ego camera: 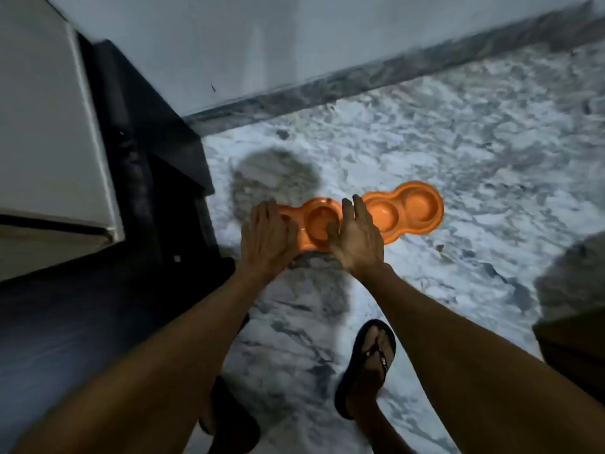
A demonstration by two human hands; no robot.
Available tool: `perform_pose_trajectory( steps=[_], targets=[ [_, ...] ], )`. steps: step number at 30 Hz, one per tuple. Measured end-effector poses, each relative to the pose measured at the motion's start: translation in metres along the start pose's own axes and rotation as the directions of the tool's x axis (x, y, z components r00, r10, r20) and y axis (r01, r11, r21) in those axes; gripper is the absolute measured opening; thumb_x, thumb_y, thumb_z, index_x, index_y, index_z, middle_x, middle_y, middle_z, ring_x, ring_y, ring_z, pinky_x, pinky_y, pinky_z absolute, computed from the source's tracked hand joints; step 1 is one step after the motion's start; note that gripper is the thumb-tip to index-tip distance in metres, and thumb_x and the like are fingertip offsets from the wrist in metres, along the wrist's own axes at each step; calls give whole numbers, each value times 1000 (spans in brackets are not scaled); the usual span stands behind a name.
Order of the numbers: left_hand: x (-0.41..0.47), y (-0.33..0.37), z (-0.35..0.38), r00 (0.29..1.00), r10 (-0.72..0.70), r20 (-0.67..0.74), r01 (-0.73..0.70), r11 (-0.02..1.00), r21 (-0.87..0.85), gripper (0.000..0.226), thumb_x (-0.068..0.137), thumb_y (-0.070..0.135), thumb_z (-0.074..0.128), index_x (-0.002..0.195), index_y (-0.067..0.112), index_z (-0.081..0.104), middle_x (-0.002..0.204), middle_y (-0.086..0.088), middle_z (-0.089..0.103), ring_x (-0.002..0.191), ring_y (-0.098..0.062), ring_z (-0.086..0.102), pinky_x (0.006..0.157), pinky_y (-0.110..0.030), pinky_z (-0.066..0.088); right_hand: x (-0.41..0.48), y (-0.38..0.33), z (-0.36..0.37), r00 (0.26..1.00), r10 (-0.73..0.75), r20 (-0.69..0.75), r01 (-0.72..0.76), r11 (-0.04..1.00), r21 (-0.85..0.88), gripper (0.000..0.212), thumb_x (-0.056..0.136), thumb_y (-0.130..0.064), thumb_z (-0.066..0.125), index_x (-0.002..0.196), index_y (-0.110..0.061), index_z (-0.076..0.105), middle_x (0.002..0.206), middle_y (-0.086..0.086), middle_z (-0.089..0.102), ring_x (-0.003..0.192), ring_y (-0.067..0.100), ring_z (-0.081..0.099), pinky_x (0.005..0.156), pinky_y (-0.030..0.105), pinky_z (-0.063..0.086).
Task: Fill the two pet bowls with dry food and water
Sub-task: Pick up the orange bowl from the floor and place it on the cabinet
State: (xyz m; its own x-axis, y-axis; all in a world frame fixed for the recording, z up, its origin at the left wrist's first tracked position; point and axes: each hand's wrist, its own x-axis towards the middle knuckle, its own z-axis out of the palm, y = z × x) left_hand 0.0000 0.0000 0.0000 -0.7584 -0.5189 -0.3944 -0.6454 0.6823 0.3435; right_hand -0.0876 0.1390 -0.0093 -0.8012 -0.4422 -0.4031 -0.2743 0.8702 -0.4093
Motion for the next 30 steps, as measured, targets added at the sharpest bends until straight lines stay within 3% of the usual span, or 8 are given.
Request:
perform_pose_trajectory(
  steps=[5, 7, 12, 17, 21, 25, 30],
  targets=[
    [39, -52, 117, 969, -208, 134, 222, 969, -104, 67, 102, 40, 34, 155, 6, 11, 161, -16, 17, 149, -32, 16, 117, -51, 20, 51, 53, 96, 991, 135, 12, -135, 984, 116, 45, 94, -23, 50, 134, -2, 45, 143, 20, 41, 121, 44, 50, 86, 46, 45],
    [55, -71, 154, 948, -304, 99, 318, 927, -201, 67, 101, 38, 40, 154, 6, 16, 159, -18, 21, 145, -37, 24, 113, -52, 28, 70, 69, 127, 961, 274, 23, -273, 940, 207, 40, 97, -25, 47, 128, -1, 45, 135, 23, 43, 112, 47, 54, 80, 45, 43],
    [88, -90, 195, 793, -603, 91, 579, 699, -419, 57, 96, 36, 55, 137, 1, 37, 141, -23, 42, 123, -41, 49, 88, -39, 40, 96, 87, 169, 836, 543, 84, -535, 769, 349, 46, 98, -29, 49, 133, 0, 41, 137, 25, 45, 121, 45, 51, 95, 46, 41],
    [103, -102, 218, 738, -667, 99, 630, 629, -456, 43, 93, 27, 60, 123, -1, 49, 130, -24, 51, 108, -42, 57, 80, -41, 45, 107, 94, 185, 816, 576, 43, -543, 740, 397, 47, 96, -29, 54, 131, -1, 43, 132, 25, 51, 118, 43, 53, 95, 45, 42],
    [104, -103, 213, 704, -700, 116, 658, 583, -476, 30, 87, 19, 60, 108, -2, 61, 120, -24, 58, 96, -39, 62, 70, -33, 43, 105, 91, 181, 827, 559, 52, -522, 731, 439, 47, 92, -27, 61, 128, 0, 47, 127, 24, 56, 116, 42, 55, 94, 44, 45],
    [92, -92, 178, 683, -724, 97, 660, 555, -506, 33, 82, 24, 62, 104, 0, 65, 118, -24, 60, 92, -40, 64, 79, -40, 55, 93, 79, 144, 813, 577, 72, -536, 695, 480, 54, 86, -31, 69, 126, -1, 47, 124, 23, 60, 116, 42, 57, 94, 44, 46],
    [68, -45, 85, 713, -700, 50, 619, 593, -515, 44, 81, 27, 59, 113, -4, 63, 120, -27, 59, 99, -41, 63, 88, -42, 53, 67, 40, 40, 830, 550, 89, -511, 688, 515, 66, 86, -37, 66, 137, -4, 42, 131, 22, 56, 125, 41, 50, 103, 48, 43]
  ],
)
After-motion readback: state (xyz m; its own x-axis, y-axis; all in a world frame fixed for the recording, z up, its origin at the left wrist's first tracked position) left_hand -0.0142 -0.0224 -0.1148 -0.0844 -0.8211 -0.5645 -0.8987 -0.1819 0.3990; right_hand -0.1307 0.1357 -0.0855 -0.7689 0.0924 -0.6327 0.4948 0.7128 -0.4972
